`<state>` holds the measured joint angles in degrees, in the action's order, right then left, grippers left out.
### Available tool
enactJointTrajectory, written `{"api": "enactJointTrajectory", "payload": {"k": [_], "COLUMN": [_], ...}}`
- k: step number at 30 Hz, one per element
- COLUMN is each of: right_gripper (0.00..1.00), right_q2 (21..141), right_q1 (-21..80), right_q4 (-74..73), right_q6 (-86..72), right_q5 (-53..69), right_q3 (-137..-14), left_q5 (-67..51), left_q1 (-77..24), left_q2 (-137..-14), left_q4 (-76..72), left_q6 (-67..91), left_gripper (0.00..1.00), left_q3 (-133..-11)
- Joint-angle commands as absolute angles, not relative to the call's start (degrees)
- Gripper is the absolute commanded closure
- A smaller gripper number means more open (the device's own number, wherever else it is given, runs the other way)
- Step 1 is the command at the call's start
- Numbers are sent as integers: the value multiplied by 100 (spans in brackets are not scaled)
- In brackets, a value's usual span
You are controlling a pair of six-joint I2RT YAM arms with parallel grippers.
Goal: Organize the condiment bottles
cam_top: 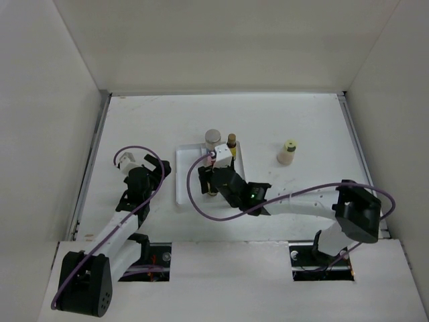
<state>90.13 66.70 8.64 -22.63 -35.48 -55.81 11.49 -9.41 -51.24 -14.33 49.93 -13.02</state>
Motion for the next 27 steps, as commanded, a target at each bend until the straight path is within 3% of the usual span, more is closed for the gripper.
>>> {"api": "enactJointTrajectory", "payload": {"k": [1, 6, 11, 18, 24, 27], "right_gripper": [22, 17, 17, 17, 17, 22], "right_q2": [8457, 7148, 6381, 7319, 8182, 8384], "right_q1": [6702, 5992, 4376, 2669, 2316, 2184], "right_q4": [1222, 1187, 547, 115, 202, 255], "right_q6": [-2233, -2224, -2285, -2215, -2259, -2303], "right_q5": [-3674, -3630, -3840, -3999, -3630, -3604], "right_q3": [-5670, -4950, -4474, -4675, -4878, -4895], "left_q5": [1204, 1195, 1204, 1222, 1283, 1292], "left_q1": [-954, -910, -944, -989, -980, -1006], "left_q2": [-5071, -4966, -5080, -5115, -5212, -5282], "left_q4": [-1556, -1503, -1564, -1582, -1556, -1521], "left_q6": [4966, 4939, 4948, 4948, 4922, 4913], "left_gripper": [0, 0, 0, 0, 0, 0], "left_q3": [-1406, -1380, -1389, -1406, -1450, -1512]}}
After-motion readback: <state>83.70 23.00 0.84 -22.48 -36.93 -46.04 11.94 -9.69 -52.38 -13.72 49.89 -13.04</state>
